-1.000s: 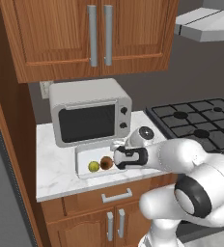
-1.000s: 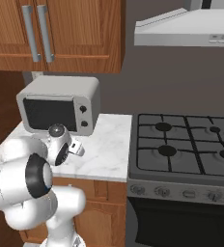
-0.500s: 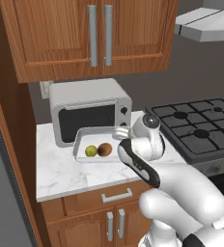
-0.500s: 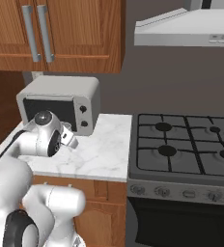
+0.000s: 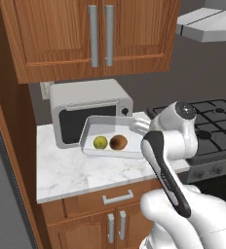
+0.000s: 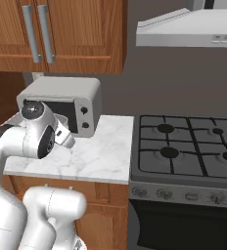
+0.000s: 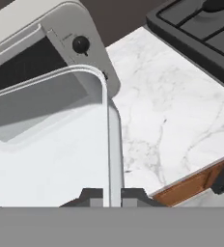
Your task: Take the lemon and potato out of the freezer and place them in the tupperware container on the counter. Then put the tupperware containing the vegetables back in the freezer.
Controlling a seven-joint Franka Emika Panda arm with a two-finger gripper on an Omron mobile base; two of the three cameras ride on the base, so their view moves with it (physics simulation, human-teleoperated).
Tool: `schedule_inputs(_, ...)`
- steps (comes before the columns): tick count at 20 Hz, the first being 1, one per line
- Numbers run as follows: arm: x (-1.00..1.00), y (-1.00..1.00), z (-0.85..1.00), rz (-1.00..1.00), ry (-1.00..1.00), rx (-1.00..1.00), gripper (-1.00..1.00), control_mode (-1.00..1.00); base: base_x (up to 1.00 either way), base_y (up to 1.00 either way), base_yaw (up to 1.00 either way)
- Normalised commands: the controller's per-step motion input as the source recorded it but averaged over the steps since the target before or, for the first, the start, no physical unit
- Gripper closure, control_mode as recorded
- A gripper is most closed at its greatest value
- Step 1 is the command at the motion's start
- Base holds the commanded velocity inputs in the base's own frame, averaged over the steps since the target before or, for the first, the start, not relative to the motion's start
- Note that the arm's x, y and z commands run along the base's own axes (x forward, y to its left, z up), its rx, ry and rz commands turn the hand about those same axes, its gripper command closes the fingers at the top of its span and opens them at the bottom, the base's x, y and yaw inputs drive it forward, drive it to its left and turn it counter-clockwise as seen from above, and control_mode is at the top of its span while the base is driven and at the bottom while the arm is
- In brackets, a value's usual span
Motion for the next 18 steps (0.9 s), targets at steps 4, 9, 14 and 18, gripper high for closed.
schedule_inputs(4, -1.0, -0.36, 1.0, 0.0, 0.0, 0.08, 1.0, -1.0, 0.0, 0.0, 0.0)
schedule_inputs(9, -1.0, -0.27, 1.0, 0.0, 0.0, 0.05, 1.0, -1.0, 0.0, 0.0, 0.0)
schedule_inputs(14, -1.0, -0.24, 0.91, -0.01, 0.01, 0.01, 1.0, -1.0, 0.0, 0.0, 0.0)
schedule_inputs(18, -0.96, -0.18, 0.56, -0.01, 0.05, 0.0, 1.0, -1.0, 0.0, 0.0, 0.0)
